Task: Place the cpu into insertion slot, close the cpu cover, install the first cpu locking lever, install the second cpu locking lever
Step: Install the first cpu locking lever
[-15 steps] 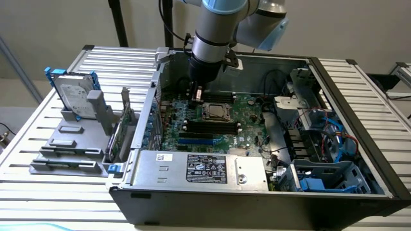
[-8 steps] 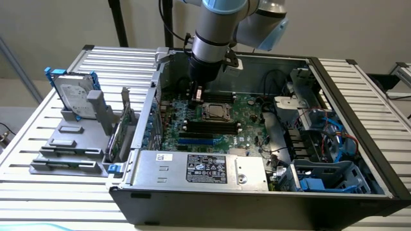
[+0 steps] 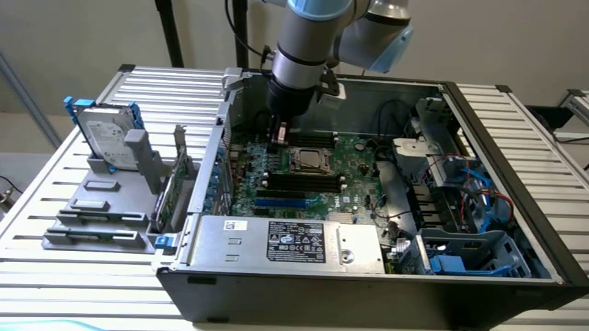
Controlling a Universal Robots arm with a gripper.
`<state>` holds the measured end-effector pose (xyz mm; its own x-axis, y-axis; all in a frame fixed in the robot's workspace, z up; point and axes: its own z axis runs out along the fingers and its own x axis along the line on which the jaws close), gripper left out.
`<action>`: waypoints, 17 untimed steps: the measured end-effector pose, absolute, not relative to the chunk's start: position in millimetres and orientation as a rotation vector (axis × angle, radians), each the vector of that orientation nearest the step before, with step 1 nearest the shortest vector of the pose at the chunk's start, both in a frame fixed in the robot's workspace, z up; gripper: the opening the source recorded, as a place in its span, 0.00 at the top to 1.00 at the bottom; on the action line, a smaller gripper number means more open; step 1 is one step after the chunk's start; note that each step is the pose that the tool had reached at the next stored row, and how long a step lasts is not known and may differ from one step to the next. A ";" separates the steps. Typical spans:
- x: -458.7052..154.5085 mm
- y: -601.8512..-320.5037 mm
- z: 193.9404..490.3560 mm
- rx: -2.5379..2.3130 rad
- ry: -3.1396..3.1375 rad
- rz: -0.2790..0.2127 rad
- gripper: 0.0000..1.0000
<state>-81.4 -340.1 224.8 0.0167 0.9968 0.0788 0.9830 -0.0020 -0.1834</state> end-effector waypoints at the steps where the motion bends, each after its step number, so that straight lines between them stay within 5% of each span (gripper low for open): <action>1: -81.9 -340.1 225.3 -2.097 -2.071 0.106 0.89; 17: -83.0 -340.2 226.7 -2.164 -1.882 0.136 0.89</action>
<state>-83.0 -340.2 226.7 0.1520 0.9828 0.1048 0.9576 -0.1202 -0.2620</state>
